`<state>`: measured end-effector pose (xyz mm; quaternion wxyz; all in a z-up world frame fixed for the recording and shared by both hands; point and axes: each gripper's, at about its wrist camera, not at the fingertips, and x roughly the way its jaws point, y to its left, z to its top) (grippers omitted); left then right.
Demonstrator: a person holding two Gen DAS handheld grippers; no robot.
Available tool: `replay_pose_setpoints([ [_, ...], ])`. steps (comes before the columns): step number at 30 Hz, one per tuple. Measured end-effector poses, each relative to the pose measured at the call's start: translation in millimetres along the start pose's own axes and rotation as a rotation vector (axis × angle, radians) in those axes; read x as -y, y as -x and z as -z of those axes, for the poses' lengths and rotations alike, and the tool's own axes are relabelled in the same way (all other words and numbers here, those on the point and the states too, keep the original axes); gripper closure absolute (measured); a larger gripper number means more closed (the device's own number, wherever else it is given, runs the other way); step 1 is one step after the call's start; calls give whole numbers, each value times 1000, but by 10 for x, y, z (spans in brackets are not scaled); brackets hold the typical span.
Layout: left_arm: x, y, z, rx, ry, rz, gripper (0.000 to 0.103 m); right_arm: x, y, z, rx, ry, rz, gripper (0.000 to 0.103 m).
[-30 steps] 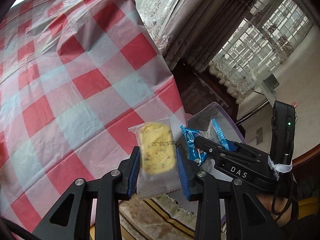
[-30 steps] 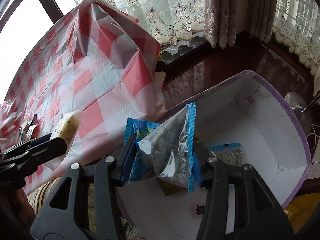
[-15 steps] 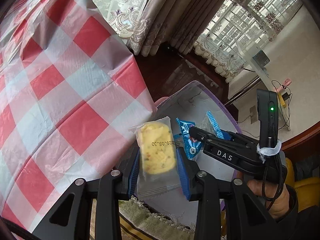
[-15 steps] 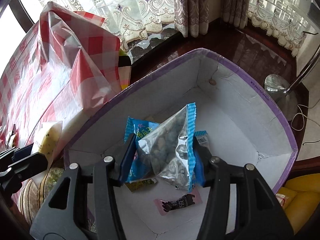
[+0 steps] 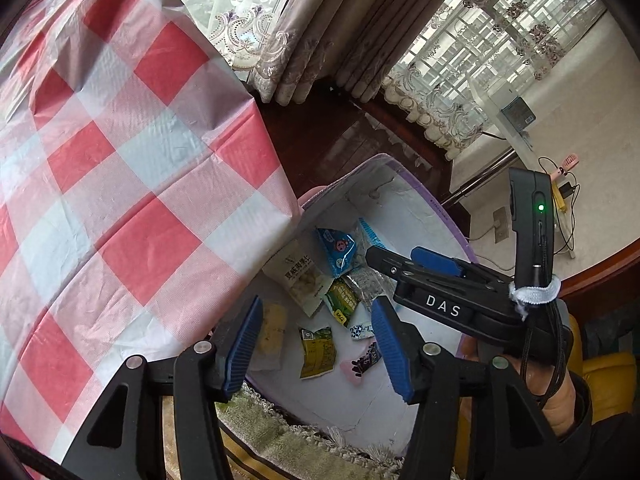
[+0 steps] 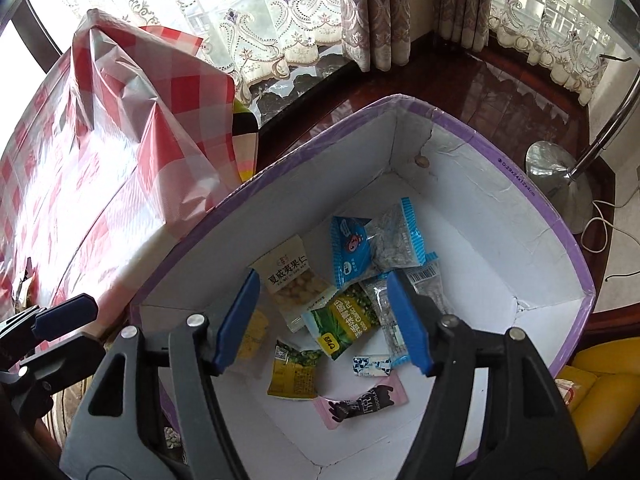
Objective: Organize snacks
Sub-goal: 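Carry both packets to the white box and open both tools to release them, then move both open tools back over the remaining snacks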
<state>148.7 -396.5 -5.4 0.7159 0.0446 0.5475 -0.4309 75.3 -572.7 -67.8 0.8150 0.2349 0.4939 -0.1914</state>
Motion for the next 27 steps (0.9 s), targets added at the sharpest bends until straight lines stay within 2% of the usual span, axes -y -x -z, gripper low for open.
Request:
replay_pose_setpoints([
  [15, -202, 316, 25, 99, 43, -48, 46, -436, 207, -35, 42, 76, -25, 31],
  [27, -770, 835, 270, 231, 174, -148, 46, -1188, 400, 31, 81, 215, -87, 29],
])
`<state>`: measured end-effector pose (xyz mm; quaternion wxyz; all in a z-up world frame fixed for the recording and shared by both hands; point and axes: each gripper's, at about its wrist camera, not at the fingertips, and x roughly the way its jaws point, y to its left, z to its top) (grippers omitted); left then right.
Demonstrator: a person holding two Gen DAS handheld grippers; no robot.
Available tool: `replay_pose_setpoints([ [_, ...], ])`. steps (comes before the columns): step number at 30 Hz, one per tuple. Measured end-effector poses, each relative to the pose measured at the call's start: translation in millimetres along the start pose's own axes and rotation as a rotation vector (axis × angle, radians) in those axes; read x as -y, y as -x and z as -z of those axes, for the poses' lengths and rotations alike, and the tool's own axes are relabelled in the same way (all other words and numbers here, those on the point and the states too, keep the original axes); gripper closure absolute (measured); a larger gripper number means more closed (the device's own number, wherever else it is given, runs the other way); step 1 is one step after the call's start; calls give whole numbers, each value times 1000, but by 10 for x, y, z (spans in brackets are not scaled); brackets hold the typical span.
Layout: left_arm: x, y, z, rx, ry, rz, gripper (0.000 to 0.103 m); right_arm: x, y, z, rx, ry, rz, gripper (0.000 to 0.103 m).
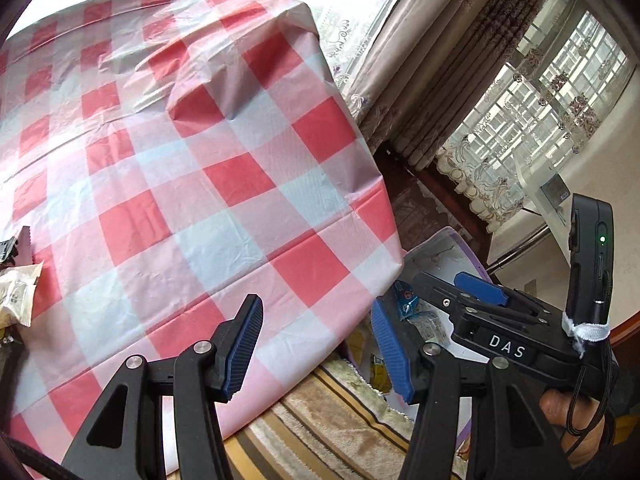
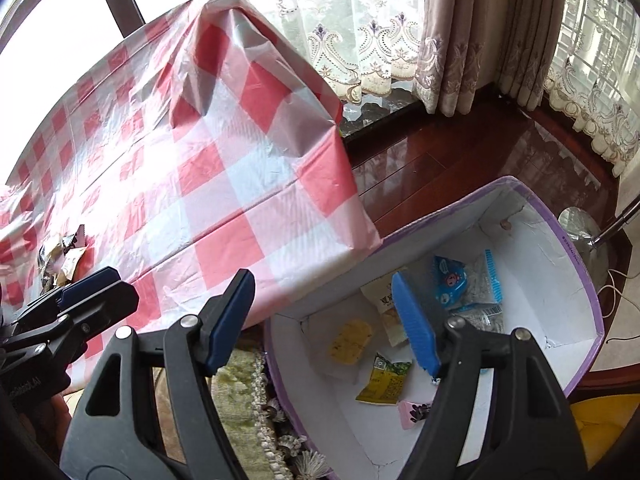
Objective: Organize snacks
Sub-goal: 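Move both open tools back over the remaining snacks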
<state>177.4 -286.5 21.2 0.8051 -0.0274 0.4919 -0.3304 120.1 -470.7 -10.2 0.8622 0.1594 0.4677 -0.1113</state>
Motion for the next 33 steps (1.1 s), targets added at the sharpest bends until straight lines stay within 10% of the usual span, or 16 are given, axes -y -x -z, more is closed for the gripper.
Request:
replay_pose_setpoints([
  [33, -2385, 1475, 1198, 298, 749, -240, 46, -2410, -276, 287, -3, 606, -195, 22],
])
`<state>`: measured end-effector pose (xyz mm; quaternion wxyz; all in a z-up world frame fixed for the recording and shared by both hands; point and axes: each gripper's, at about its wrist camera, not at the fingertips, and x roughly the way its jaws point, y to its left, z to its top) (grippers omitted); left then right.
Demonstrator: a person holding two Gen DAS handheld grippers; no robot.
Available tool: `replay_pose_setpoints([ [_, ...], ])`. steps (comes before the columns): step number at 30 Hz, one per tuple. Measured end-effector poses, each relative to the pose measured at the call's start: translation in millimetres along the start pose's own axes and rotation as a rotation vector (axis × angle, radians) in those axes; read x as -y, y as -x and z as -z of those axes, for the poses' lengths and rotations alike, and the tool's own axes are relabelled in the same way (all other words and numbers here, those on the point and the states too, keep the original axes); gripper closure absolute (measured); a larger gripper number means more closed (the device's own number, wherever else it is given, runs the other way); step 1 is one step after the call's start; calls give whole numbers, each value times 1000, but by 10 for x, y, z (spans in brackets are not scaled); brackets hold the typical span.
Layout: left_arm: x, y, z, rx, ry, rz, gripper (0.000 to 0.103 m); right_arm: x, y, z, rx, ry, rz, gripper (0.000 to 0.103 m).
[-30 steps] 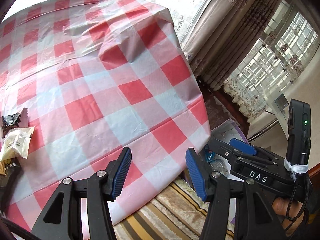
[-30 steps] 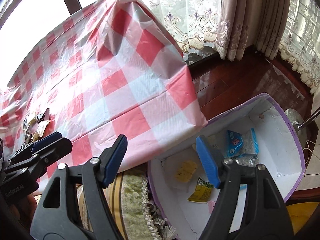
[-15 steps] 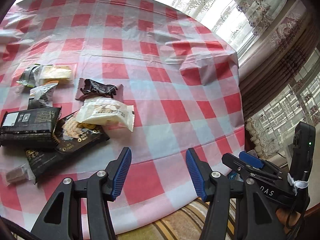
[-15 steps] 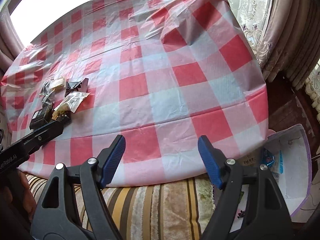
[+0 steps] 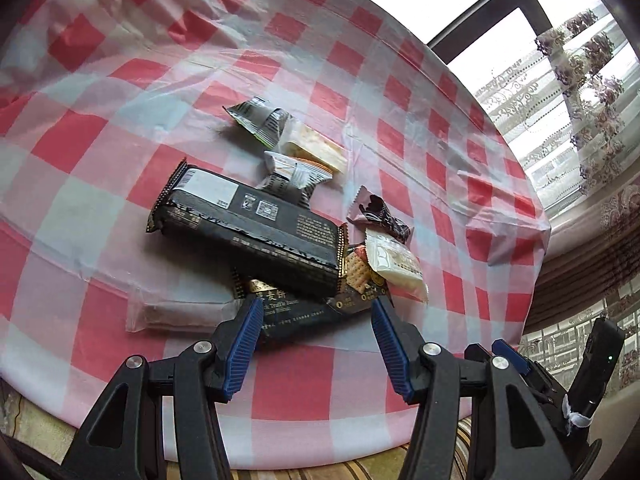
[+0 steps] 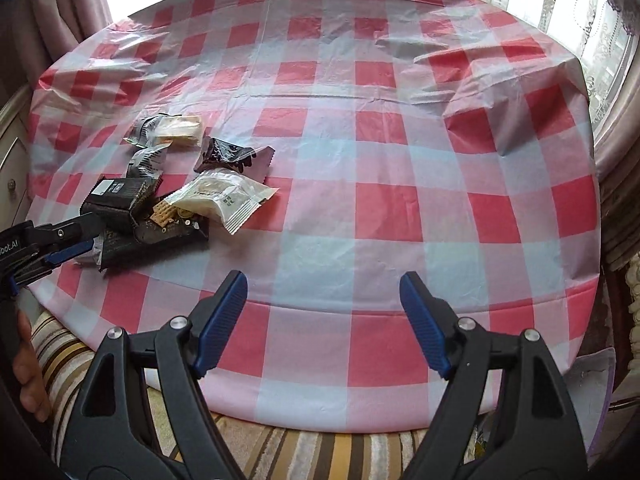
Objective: Organize snacks
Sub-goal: 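Move both open tools back over the remaining snacks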
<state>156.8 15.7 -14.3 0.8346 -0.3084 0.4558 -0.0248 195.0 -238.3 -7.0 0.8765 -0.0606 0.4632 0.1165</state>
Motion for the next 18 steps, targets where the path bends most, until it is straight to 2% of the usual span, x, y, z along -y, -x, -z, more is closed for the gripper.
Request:
replay_pose_setpoints([
  [12, -305, -194, -189, -44, 95, 10, 45, -347, -365, -255, -12, 144, -14, 22],
  [18, -337, -250, -370, -15, 91, 22, 45, -409, -500, -339, -13, 185, -13, 22],
])
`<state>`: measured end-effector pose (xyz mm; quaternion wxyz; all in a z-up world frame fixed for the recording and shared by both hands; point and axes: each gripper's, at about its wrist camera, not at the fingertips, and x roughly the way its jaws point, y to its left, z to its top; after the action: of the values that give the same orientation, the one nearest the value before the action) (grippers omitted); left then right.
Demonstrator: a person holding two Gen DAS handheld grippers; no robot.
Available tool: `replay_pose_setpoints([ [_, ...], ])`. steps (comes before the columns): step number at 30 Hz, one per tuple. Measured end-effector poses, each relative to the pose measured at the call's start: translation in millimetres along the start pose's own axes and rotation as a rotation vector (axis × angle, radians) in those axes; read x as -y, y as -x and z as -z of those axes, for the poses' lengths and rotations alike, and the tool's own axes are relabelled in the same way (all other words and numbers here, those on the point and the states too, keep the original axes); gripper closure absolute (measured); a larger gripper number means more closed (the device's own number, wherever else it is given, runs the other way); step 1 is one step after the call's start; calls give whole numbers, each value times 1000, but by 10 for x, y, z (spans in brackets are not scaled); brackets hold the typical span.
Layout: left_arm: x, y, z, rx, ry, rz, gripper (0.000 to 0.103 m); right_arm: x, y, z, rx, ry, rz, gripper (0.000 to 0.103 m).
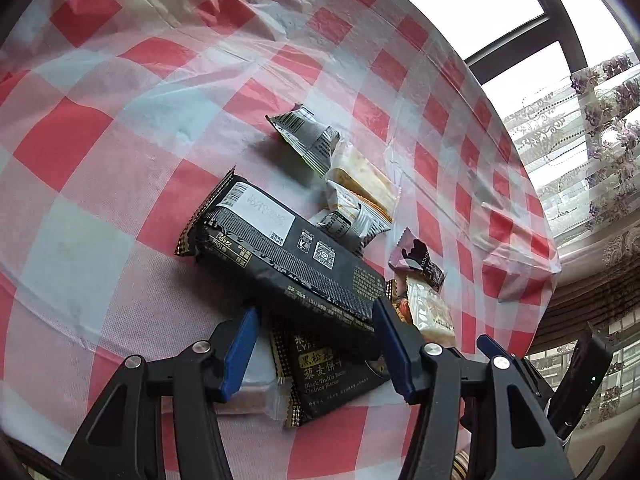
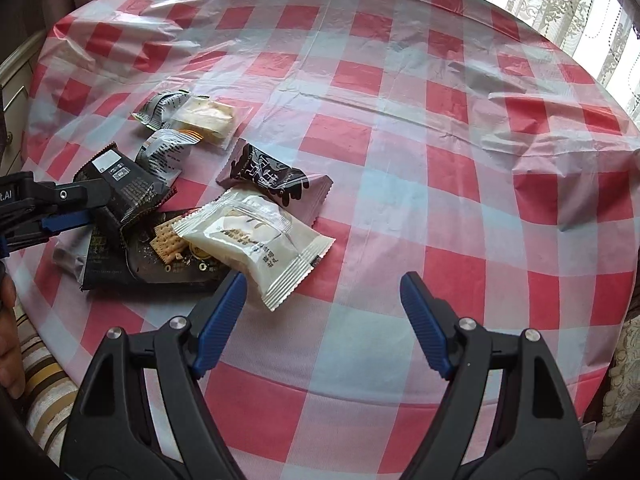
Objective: Organize snacks
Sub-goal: 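Move both open tools back over the remaining snacks, then grasp the black biscuit pack with the left tool while the right tool grasps the white pastry packet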
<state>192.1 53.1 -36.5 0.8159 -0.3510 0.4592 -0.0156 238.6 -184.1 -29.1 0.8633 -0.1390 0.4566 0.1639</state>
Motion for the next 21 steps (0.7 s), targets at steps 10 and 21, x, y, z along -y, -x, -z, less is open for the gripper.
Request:
replay_pose_setpoints([
  [10, 63, -150, -277, 19, -47, 22, 45, -161, -152, -135, 14, 70, -53, 22],
  [21, 99, -338, -512, 4, -94, 30, 72, -80, -386, -379, 14, -3, -120, 22],
])
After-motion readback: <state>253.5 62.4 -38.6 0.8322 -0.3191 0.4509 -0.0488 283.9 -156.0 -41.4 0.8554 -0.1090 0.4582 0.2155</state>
